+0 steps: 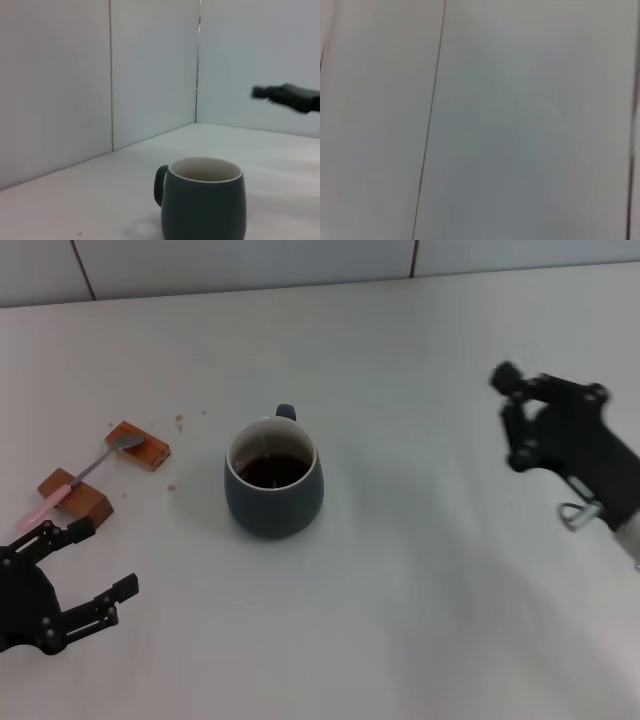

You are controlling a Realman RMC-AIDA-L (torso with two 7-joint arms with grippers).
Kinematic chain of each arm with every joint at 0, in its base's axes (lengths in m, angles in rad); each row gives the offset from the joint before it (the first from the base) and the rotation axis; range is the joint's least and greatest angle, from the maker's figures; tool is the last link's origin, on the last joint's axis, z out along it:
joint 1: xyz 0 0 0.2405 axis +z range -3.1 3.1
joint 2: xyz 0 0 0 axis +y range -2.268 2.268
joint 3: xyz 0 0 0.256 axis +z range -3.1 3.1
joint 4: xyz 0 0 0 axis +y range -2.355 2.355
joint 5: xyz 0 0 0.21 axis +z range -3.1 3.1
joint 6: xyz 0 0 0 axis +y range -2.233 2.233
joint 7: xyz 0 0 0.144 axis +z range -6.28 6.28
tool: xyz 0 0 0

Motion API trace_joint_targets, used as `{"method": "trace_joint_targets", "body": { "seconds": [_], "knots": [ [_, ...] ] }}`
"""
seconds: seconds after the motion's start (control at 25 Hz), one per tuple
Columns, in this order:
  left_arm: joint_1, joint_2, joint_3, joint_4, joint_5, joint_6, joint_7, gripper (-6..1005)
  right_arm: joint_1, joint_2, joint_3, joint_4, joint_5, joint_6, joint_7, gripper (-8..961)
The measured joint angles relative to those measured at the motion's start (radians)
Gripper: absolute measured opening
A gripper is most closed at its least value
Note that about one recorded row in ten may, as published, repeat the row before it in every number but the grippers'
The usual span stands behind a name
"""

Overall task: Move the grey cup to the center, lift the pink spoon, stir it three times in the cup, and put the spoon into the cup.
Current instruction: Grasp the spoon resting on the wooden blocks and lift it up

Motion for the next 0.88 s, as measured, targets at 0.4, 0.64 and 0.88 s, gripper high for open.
{"method": "trace_joint_targets", "body": {
  "seconds": [0.4,0.64,0.88],
  "knots": [
    [-0.003,-0.003,0.007,-0.011,0.006,0.002,0.006,842,-0.184,-0.006,-0.1,-0.354,-0.303,-0.238,0.361,32],
    [-0.003,-0.005,0.008,-0.012,0.005,0.005,0.007,843,-0.181,-0.006,-0.105,-0.394,-0.506,-0.198,0.398,57],
    [-0.01,-0.006,0.007,-0.012,0.005,-0.004,0.003,843,-0.18,-0.002,-0.093,-0.391,-0.565,-0.151,0.4,106]
  ]
}}
